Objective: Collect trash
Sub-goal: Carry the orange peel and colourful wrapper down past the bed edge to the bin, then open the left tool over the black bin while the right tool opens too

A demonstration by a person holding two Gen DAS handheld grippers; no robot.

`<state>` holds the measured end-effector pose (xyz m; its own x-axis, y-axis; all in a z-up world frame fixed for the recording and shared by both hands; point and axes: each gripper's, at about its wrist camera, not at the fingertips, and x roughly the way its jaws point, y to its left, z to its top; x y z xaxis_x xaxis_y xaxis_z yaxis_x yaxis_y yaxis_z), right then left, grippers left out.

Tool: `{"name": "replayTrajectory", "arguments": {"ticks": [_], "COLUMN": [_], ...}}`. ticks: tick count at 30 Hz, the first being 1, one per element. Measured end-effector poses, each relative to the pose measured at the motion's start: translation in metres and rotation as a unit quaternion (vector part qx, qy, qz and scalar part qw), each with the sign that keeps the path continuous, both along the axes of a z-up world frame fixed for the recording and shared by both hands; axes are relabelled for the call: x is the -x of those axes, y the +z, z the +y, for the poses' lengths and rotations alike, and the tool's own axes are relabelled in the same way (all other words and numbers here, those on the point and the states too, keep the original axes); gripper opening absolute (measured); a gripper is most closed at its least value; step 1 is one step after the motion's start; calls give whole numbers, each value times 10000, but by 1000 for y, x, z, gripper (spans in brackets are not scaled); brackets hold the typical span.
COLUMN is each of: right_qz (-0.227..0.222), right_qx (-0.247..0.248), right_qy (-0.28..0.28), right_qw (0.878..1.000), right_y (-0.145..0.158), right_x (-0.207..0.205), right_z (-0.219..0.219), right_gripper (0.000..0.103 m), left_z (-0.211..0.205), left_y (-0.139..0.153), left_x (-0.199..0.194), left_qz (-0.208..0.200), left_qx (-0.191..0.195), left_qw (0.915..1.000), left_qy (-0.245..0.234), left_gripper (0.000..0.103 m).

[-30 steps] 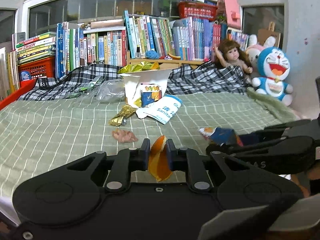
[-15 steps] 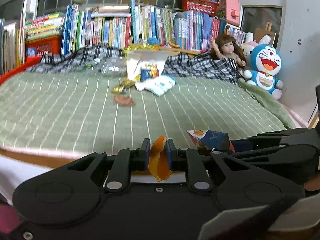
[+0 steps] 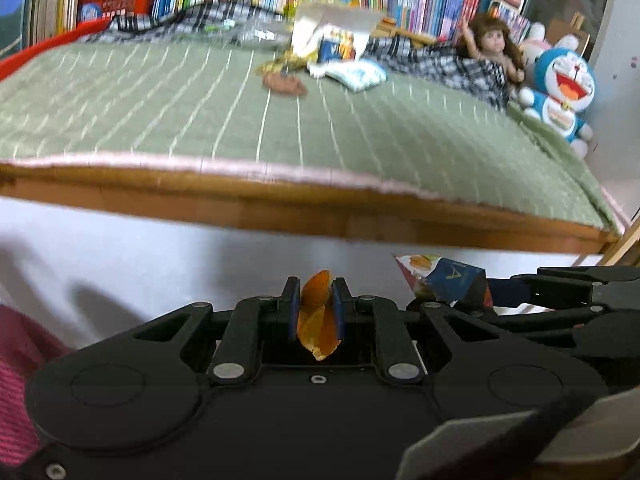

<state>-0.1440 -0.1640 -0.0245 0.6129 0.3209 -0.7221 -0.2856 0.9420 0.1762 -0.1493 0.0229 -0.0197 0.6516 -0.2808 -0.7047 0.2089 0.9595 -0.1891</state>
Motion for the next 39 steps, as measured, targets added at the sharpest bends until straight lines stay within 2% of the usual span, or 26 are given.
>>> {"name": "replayTrajectory", "arguments": {"ticks": [9,17,23,33,39], "right_qz": [486,1027,1245,1328,1321], "right_qx": [100,141,130,162,134], "right_qy": [-10,-4,-64,-68,-83], "right_qw": [9988,9946,9921,9910,9911], "right_y": [-37,-73,-88,-94,-94], "right_x": [2,0,-4,-12,-12], "right_z": [4,5,2,9,9], "right_gripper": [52,53,53,56,68], "left_z": [-11,-19,-21,-21,-23], "left_y": [-33,-66,-84,-88,-82], "left_x": [-3,-13,-15,-16,-13], "left_qz": [592,1094,1382,1381,1240], "left_qx": [-207,-439,-544,-590,-680], "left_qw": [9980,9930,9889,9887,9899], "left_qy": [-47,14,28,-48,-105], "left_gripper": [16,16,16,16,20]}}
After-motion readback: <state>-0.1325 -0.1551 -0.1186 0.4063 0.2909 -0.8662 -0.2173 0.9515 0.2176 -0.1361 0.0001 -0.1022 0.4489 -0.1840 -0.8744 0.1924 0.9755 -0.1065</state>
